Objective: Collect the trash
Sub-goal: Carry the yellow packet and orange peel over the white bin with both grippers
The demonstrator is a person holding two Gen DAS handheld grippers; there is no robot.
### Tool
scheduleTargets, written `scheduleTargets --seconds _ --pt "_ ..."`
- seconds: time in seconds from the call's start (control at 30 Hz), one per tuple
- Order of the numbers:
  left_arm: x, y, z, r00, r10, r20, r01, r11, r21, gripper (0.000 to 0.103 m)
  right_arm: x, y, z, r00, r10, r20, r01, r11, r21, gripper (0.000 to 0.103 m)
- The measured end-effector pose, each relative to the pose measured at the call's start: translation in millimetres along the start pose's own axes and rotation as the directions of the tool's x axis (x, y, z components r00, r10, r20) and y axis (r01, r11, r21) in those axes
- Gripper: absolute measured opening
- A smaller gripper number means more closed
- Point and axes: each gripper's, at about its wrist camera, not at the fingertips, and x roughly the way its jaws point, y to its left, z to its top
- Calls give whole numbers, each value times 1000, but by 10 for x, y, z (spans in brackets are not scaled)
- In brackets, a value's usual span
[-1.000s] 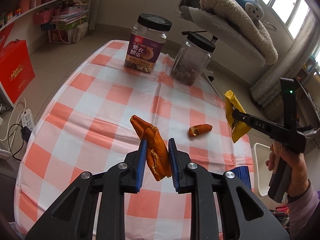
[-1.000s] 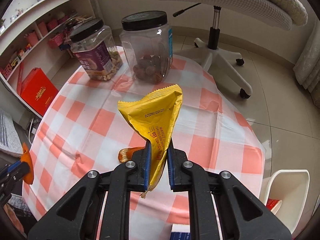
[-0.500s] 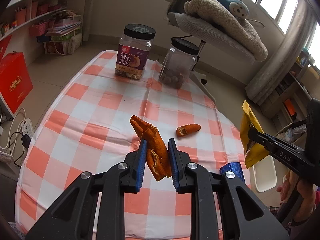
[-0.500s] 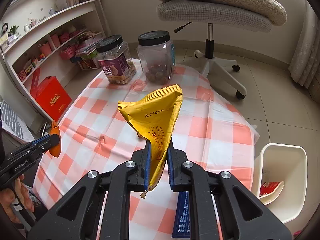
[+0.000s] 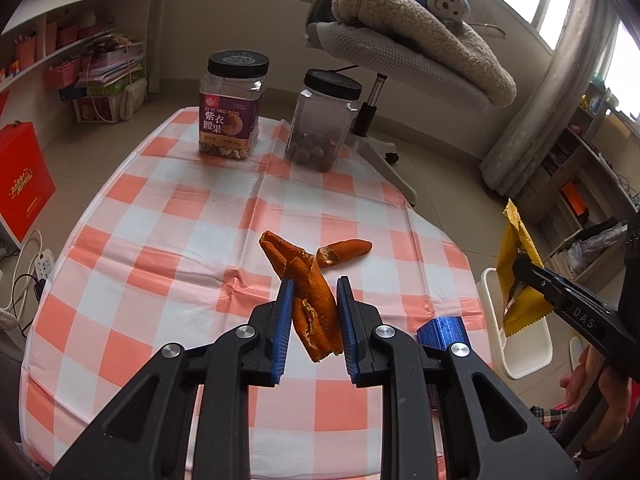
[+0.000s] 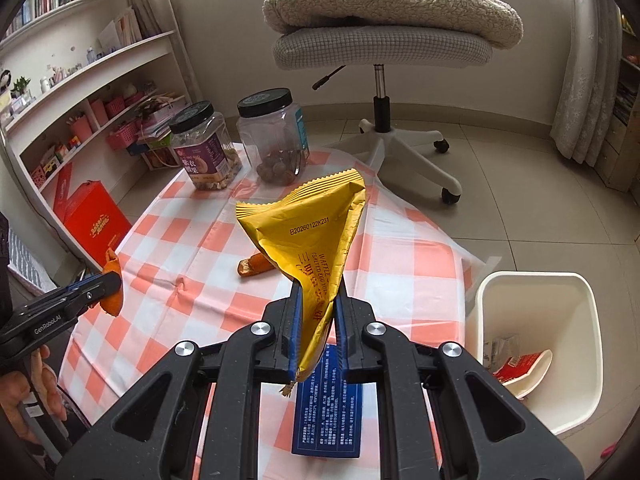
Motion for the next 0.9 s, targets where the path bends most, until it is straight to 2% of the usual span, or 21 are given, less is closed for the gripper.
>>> scheduleTargets --seconds 0.2,0.5,0.9 --pt "54 -288 -29 1000 -23 7 23 999 46 23 -178 -286 -2 999 -12 34 10 998 56 13" --pt "146 -599 -83 998 -56 -7 57 995 88 23 -419 -836 -82 995 -84 56 74 984 162 13" --pt "278 -1101 -158 992 -119 -49 125 981 146 23 -688 -1585 -260 970 -238 42 213 925 316 14"
